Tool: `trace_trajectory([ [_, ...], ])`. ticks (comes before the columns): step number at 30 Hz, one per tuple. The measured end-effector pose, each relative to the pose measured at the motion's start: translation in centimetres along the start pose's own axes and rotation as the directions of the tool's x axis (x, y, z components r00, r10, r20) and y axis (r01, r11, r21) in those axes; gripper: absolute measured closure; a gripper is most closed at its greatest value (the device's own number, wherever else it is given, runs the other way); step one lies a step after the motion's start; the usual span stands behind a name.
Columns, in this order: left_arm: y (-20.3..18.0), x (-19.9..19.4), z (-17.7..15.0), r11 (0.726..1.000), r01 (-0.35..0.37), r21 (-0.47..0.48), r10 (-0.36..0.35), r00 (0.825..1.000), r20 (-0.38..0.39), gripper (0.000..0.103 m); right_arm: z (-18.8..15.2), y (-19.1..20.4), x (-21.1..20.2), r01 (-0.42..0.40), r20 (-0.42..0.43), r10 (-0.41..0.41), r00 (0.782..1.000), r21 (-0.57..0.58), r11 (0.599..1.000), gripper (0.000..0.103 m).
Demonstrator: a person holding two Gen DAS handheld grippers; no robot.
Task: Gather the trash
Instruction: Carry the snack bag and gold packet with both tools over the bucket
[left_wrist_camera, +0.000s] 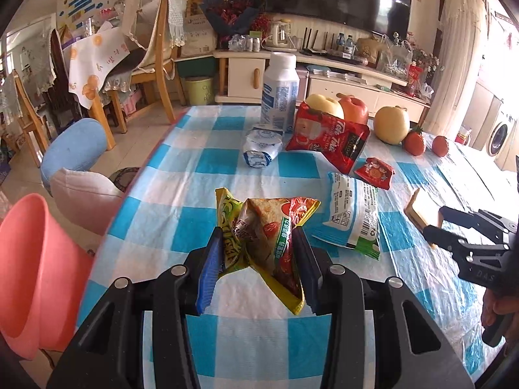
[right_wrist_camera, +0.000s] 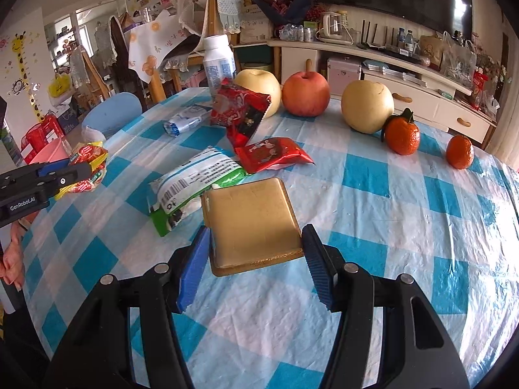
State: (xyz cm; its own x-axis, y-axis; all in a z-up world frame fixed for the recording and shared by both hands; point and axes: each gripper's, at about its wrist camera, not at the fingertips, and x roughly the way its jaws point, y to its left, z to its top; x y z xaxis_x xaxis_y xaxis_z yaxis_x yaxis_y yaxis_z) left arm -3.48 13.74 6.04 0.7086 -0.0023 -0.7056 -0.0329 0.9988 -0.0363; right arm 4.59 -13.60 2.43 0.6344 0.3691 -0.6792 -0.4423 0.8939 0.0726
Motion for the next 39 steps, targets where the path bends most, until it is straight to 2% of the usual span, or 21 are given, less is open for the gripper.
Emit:
trace_trajectory([
  [9, 2.9, -2.1, 0.9, 0.997, -0.073, -0.035, 0.075, 0.996, 0.054, 0.058, -0.2, 3.8, -0.8, -0.021, 0.007, 0.021, 1.0, -0.029, 0.999, 0.044],
  [16, 6.1, -3.9, 1.6, 0.984, -0.159, -0.077, 0.166, 0.982, 0.091, 0.058, 0.4, 7.6, -2.1, -0.037, 0.048, 0.041, 0.998, -0.065, 0.997, 0.044],
  [21, 8.8, -5.0, 1.9, 0.967, -0.231, -0.111, 0.242, 0.965, 0.098, 0.058, 1.0, 10.3, -2.4, -0.051, 0.058, 0.057, 0.997, -0.095, 0.994, 0.044],
  [25, 10.8, -5.8, 2.1, 0.954, -0.262, -0.146, 0.278, 0.955, 0.1, 0.058, 1.6, 12.5, -2.3, -0.066, 0.065, 0.074, 0.995, -0.116, 0.991, 0.044],
  [31, 13.7, -6.8, 2.1, 0.925, -0.333, -0.185, 0.353, 0.931, 0.091, 0.058, 2.8, 16.2, -2.2, -0.099, 0.069, 0.111, 0.991, -0.162, 0.982, 0.044],
  [39, 17.5, -8.0, 1.8, 0.895, -0.363, -0.26, 0.392, 0.917, 0.072, 0.058, 5.2, 21.9, -1.8, -0.126, 0.08, 0.152, 0.985, -0.263, 0.956, 0.044],
])
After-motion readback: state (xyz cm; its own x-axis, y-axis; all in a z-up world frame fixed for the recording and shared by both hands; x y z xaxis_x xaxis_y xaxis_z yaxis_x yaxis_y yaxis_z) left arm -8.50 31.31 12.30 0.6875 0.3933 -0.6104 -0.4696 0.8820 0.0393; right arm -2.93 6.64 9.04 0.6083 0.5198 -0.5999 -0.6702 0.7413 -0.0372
